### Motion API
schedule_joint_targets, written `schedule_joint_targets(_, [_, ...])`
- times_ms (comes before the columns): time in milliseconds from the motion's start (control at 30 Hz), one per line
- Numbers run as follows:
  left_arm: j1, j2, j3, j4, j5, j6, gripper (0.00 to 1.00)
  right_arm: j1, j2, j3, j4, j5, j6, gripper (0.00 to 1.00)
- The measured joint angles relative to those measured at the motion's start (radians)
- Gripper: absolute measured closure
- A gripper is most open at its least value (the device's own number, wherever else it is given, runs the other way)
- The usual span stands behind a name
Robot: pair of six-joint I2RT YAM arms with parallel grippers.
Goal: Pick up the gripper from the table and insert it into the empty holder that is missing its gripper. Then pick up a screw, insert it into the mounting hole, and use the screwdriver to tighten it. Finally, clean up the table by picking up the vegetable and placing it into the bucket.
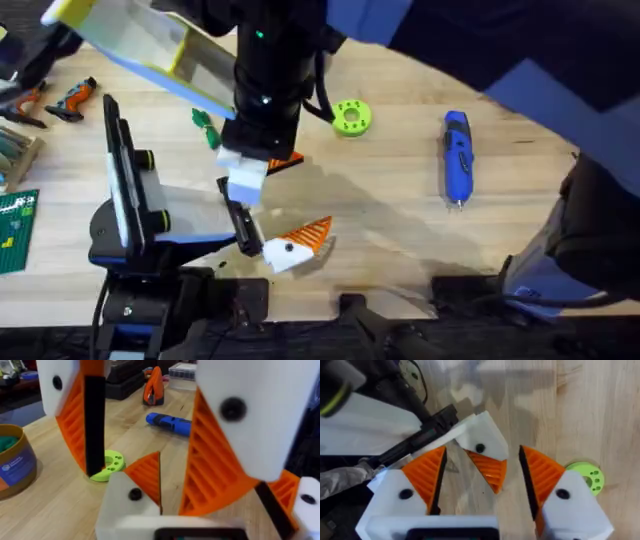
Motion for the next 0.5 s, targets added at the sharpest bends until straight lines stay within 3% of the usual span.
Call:
schedule_joint_targets(267, [0.000,0.000,0.000,0.000,0.003,0.003,0.015,-0.018,0.000,0.000,0.011,-0.004,0.000,0.161])
schedule_joint_targets(500, [0.000,0.000,0.000,0.000,0.003,0.004,0.015,-0.092,-0.033,-0.003,0.063,-0.004,0.044,0.159])
